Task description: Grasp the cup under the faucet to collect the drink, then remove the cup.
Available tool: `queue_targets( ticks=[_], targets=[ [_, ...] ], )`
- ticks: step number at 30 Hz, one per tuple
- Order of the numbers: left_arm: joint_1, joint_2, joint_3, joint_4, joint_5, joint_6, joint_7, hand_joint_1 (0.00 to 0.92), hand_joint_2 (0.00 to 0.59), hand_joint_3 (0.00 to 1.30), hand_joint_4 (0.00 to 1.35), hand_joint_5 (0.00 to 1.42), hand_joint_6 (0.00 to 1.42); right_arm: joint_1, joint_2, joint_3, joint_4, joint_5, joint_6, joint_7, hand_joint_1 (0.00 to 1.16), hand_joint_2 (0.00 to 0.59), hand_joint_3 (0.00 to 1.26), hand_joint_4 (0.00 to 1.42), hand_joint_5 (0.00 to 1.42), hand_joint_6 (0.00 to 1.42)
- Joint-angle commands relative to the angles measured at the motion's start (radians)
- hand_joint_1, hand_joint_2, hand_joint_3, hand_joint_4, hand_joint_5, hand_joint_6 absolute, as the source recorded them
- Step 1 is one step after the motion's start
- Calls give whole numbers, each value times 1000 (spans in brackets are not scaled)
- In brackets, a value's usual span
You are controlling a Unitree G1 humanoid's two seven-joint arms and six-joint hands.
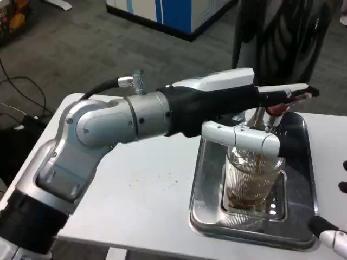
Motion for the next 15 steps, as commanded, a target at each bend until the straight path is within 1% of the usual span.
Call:
queue_targets(
  ticks=[1, 4, 6, 8, 15],
  targets=[
    [39, 23, -32, 15, 41, 15, -34, 0, 42, 51, 0, 50, 0, -19, 14, 60, 27, -26, -38, -40, 660, 222, 0, 44, 147, 63],
    [38, 25, -31, 14, 43, 17, -34, 0, 44, 51, 0, 50, 0, -36, 16, 97, 39, -40, -33, -57, 658, 220, 0, 44, 147, 63],
    [37, 26, -31, 12, 45, 17, -34, 0, 45, 51, 0, 50, 0, -54, 23, 136, 56, -62, -34, -74, 658, 219, 0, 44, 147, 63],
    [38, 26, -29, 9, 43, 20, -34, 0, 45, 51, 0, 50, 0, -65, 27, 162, 68, -79, -38, -91, 657, 219, 0, 44, 147, 63],
    [42, 37, -25, -5, 48, 26, -36, 0, 46, 51, 0, 50, 0, -118, 53, 243, 122, -128, -31, -144, 654, 217, 0, 24, 137, 52]
  ],
)
